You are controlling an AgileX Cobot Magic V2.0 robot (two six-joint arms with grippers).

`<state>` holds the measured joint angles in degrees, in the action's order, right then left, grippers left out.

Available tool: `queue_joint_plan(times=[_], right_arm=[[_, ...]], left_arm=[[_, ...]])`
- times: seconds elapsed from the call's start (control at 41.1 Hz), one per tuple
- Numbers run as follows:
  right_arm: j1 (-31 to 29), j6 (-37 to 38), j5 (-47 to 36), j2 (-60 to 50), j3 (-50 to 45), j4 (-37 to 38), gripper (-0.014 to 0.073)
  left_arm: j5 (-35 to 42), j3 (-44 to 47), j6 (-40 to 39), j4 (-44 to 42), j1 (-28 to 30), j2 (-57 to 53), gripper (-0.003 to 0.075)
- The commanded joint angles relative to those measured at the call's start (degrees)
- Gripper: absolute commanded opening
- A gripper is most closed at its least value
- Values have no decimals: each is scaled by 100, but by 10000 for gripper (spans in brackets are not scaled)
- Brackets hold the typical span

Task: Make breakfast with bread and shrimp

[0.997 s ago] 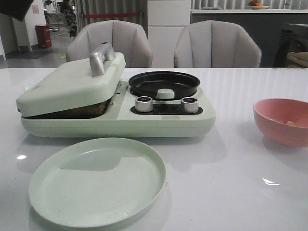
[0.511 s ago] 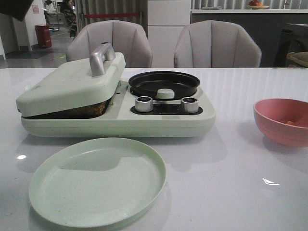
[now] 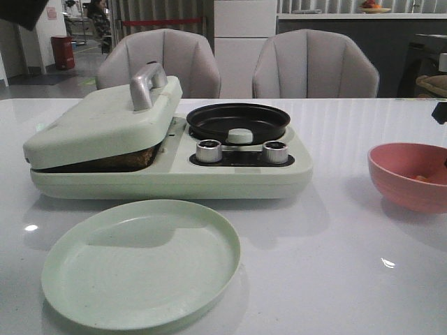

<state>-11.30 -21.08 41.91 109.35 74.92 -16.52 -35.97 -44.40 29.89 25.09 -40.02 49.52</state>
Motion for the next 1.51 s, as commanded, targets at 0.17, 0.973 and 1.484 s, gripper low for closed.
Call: queue_joint_plan(times=[0.17, 0.973, 1.484], right_arm=[[-20, -65, -55, -270, 193, -92, 83], [1562, -292, -474, -1643, 1077, 377, 61], [2903, 1179, -888, -727, 2758, 2818, 61]], left_arm=[[359, -164, -11, 159, -32, -25, 99], [369, -164, -11, 159, -32, -25, 99], [379, -164, -11, 159, -32, -25, 99]])
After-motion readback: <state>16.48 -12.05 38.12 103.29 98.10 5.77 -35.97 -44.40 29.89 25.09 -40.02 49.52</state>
